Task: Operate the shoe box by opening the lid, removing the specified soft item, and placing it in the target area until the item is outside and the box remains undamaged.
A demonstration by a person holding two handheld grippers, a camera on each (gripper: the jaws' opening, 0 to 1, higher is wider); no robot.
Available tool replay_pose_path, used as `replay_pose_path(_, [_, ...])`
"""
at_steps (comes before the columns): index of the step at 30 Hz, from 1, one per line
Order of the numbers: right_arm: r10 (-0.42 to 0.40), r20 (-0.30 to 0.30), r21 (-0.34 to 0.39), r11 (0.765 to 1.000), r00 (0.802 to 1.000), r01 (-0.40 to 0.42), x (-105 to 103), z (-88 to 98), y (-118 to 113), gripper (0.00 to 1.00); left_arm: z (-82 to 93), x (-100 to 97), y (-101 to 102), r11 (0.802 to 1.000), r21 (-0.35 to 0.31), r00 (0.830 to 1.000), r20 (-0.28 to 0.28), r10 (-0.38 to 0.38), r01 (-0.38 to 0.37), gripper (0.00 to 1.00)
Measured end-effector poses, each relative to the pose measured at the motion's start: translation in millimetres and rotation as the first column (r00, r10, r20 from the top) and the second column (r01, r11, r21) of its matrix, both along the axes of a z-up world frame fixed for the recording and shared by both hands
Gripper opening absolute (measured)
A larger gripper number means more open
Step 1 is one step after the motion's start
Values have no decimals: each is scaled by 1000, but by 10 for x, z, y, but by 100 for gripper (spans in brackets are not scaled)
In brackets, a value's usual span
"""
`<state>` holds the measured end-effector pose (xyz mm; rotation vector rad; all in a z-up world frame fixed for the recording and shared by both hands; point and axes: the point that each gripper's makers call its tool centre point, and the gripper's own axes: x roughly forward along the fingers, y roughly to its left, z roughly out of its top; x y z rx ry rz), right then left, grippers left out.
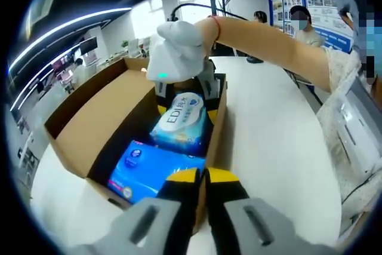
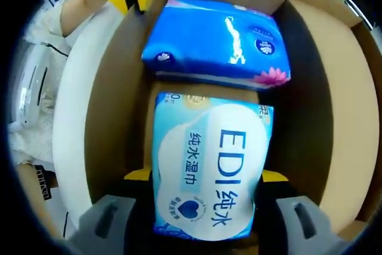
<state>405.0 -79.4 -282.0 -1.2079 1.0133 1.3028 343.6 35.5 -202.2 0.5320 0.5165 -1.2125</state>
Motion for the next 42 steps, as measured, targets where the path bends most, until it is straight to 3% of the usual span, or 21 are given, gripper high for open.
replay_pose_path(10, [6,-27,22,1000,1000,-5,3,-10,1,70,4,-4,-9,1000,-7,1000,3,-1,1,3])
replay_pose_path(42, [-38,-24,55,998,999,39,16,26,20,64,26,14,-17,1000,-26,1000,7,2,-2,3])
